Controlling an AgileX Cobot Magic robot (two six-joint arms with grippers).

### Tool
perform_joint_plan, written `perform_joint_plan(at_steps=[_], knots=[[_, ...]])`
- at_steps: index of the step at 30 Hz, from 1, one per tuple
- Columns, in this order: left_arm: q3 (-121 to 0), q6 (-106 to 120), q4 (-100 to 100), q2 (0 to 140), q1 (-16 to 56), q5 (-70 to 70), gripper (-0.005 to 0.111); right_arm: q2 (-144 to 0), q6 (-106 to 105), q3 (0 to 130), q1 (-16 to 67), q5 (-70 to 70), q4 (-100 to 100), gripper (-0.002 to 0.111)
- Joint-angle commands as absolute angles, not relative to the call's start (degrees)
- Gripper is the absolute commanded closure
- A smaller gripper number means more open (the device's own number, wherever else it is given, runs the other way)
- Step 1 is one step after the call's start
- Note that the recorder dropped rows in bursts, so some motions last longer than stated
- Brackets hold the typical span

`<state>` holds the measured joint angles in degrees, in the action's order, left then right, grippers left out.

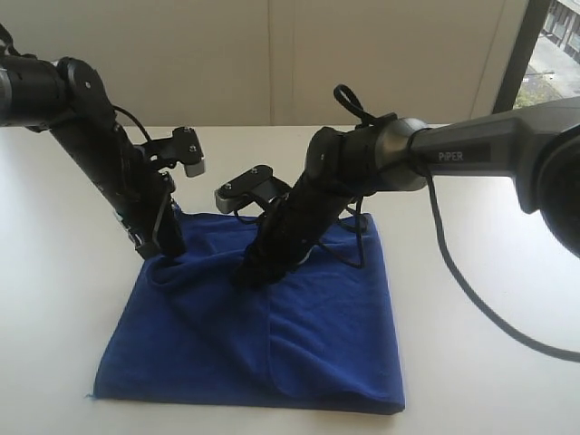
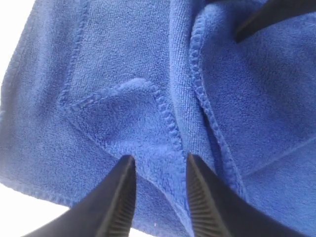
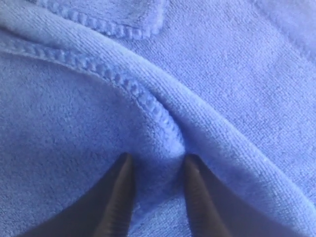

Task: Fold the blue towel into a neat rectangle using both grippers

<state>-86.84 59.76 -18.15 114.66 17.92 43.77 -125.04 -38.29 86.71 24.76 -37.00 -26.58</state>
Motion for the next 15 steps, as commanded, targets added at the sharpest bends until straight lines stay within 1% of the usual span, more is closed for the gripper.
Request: perform_joint_plan(at_steps=[1, 6, 11, 13, 15], knots=[[-86.34, 60.42, -18.55, 116.39, 18.06, 42.84, 0.066, -125.29, -38.84, 86.53, 24.56, -37.53, -27.14, 0.079], [-86.34, 60.32, -18.40, 117.37, 18.06, 41.21, 0.066, -125.29, -39.34, 86.53, 24.56, -38.27, -27.14, 0.083], [-86.34, 60.20, -18.17, 117.37, 18.06, 40.49, 0.068, -125.29, -40.24, 86.53, 24.56, -39.17, -27.63, 0.091], [-86.34, 60.20, -18.17, 117.37, 18.06, 40.10, 0.074, -125.07, -40.36, 86.53, 24.56, -39.71, -27.63, 0.095], [-86.34, 59.92, -18.17, 117.37, 18.06, 39.93, 0.084, -124.49, -41.51, 86.53, 24.56, -40.59, -28.50, 0.098]])
